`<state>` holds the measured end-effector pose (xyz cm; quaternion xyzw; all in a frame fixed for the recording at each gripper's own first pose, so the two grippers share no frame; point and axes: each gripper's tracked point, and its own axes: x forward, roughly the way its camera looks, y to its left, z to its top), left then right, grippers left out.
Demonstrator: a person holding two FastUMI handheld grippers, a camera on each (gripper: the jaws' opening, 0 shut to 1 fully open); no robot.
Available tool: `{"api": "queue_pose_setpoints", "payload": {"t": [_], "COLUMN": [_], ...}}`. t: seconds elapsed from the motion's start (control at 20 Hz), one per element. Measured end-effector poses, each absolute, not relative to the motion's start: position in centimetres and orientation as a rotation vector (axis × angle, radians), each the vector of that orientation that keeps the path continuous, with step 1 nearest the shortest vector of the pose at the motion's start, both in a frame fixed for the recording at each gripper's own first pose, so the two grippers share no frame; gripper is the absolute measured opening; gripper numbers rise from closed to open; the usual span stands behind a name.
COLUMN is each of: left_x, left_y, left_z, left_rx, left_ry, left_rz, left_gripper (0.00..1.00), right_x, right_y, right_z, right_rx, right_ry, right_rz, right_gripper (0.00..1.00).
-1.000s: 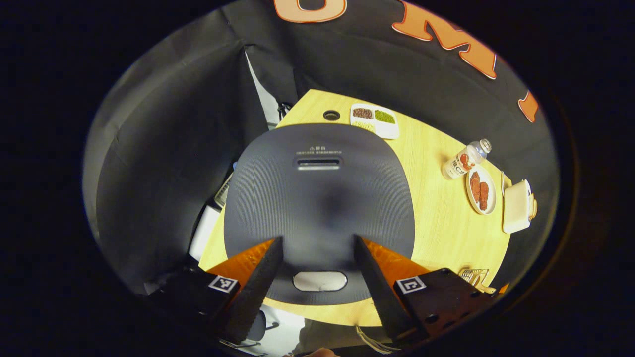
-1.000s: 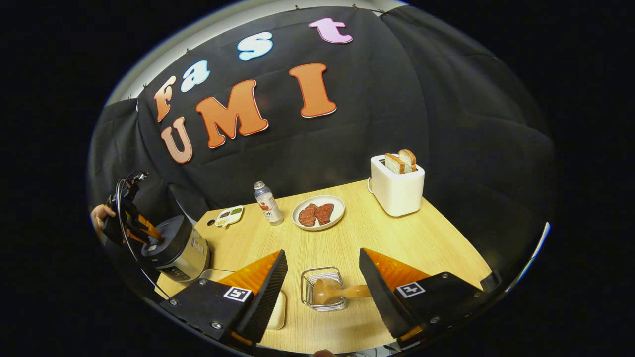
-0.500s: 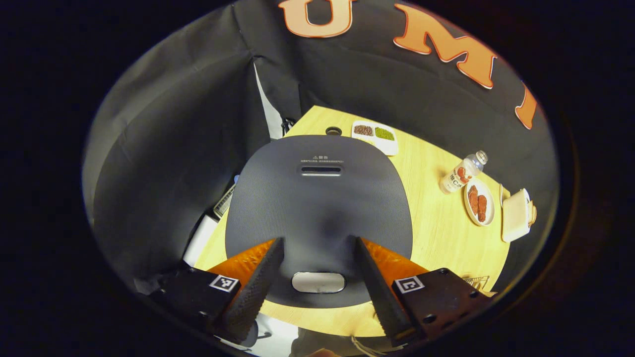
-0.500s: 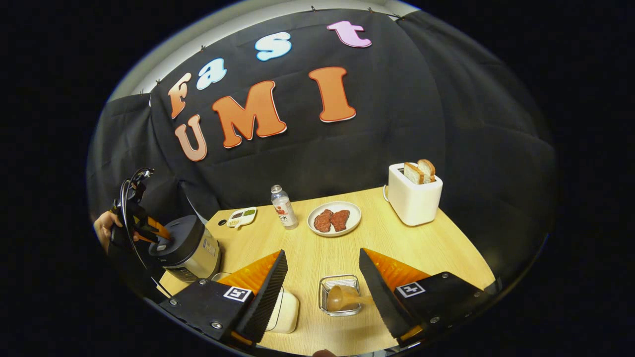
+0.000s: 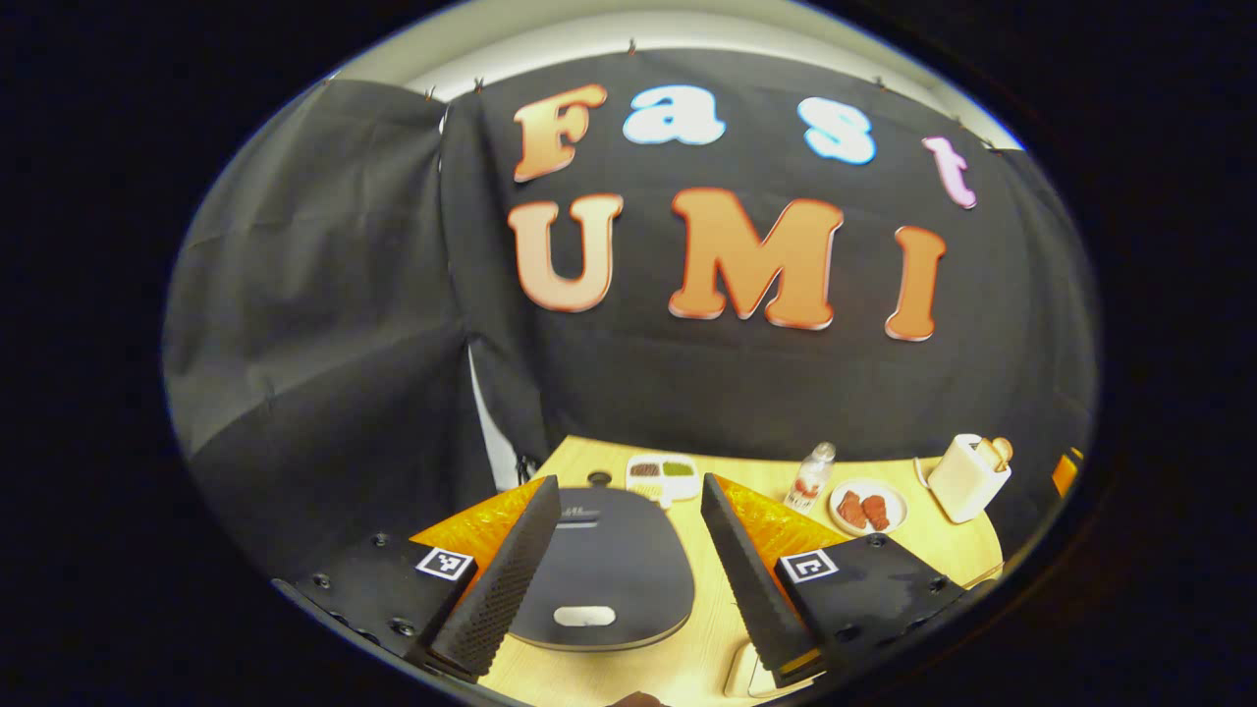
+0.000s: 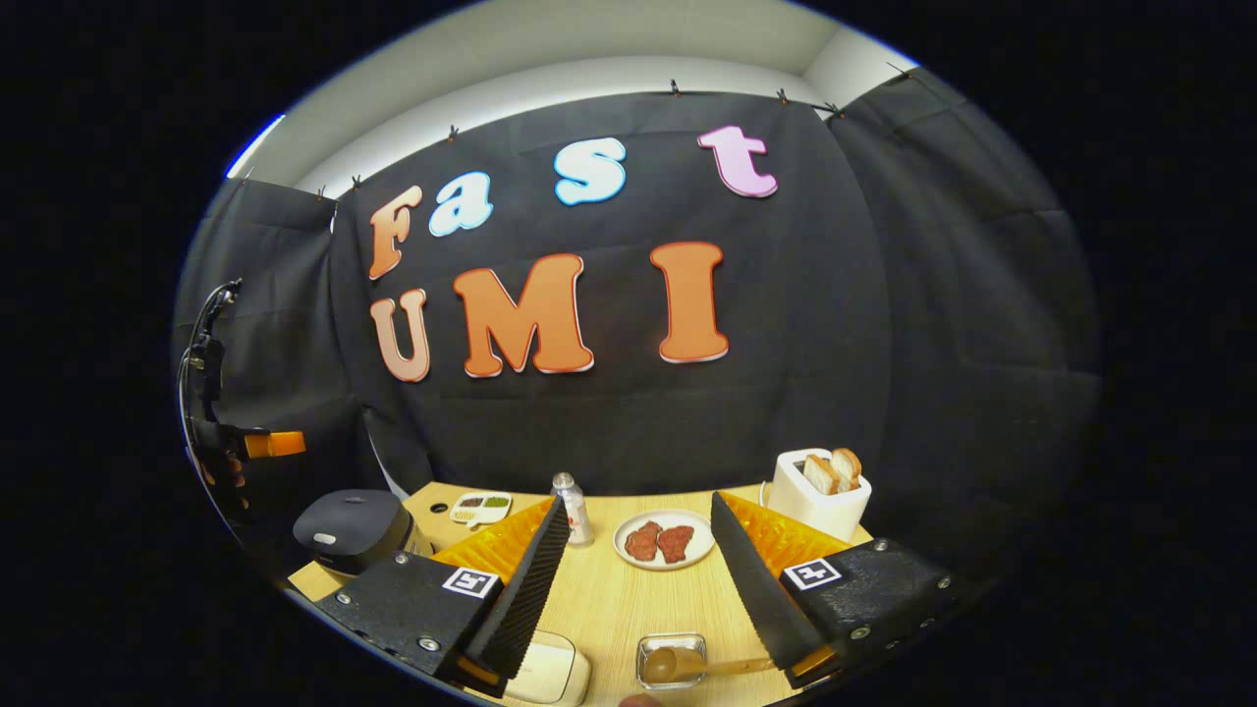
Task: Close the left gripper, press the button to open the rice cooker; take a wooden spoon from the chopstick holder with the right hand, scoop a spoonful of rice and pour it into the rice cooker, then put the wooden spoon back into the chopstick holder.
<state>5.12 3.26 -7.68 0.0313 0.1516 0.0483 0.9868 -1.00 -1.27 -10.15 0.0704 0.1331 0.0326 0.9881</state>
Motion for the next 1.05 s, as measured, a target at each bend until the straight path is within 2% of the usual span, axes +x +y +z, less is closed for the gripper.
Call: {"api": "queue_pose_setpoints", "payload": {"t": [0.3,0.35,0.4,0.5,1.05], "left_x": [1.1,0.7,0.3,-0.5,-2.5], "left_y": [-0.7,-0.9,-1.3,-1.7,-2.4], "left_z": [-3.6,-3.0,-2.5,-1.4,-1.3], "left_rx": [0.094,0.086,0.083,0.096,0.188], "left_ry": [0.136,0.12,0.098,0.057,0.024], "left_rz": [0.033,0.029,0.022,0.012,0.018], "left_gripper": [0.97,0.98,0.98,0.98,1.0], "right_x": [0.3,0.3,0.3,0.3,0.0], "right_y": [1.4,1.8,2.2,3.5,6.9], "right_z": [-6.7,-6.3,-5.8,-5.8,-4.7], "right_rx": [0.106,0.1,0.097,0.099,0.083], "right_ry": [0.13,0.117,0.104,0.101,0.077], "right_rz": [0.116,0.116,0.126,0.157,0.235], "right_gripper": [0.9,0.95,0.9,0.9,0.9]}}
